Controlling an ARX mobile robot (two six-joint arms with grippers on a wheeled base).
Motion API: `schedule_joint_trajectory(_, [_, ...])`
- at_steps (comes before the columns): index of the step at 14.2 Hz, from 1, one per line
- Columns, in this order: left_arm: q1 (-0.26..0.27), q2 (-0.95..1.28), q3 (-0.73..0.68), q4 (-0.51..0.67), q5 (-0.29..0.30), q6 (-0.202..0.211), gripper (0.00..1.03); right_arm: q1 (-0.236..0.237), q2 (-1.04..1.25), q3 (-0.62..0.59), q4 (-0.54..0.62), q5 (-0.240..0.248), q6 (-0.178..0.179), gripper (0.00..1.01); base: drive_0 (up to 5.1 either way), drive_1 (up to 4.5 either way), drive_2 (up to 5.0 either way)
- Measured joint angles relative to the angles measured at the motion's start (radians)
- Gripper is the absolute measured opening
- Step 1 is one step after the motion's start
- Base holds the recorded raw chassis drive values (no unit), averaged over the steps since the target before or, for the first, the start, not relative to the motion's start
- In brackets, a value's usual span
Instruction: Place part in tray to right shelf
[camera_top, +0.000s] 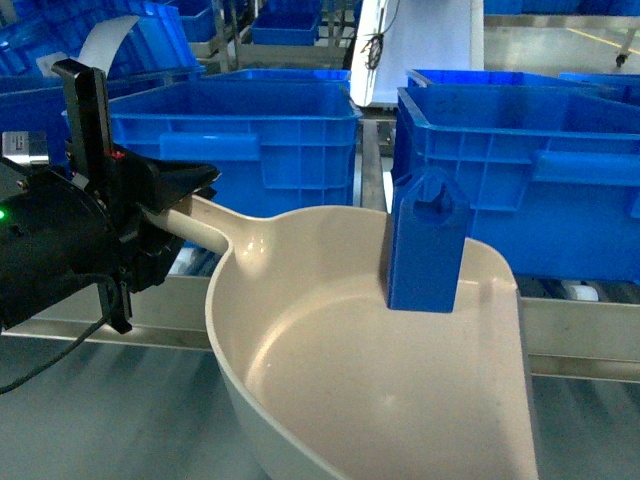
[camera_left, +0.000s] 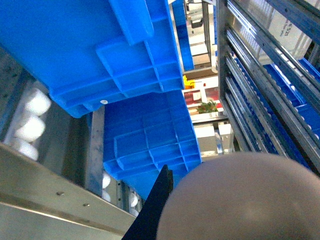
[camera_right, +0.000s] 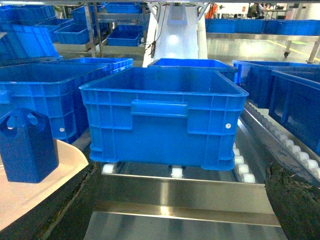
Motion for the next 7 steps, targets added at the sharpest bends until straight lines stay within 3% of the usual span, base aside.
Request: schedule_joint_trajectory(7, [-0.004,0.000,0.002,-0.005,0.004,0.000,0.13,0.000,0.000,0.000,-0.001,0.002,0.000,0.98,0.0,0.25,-0.2])
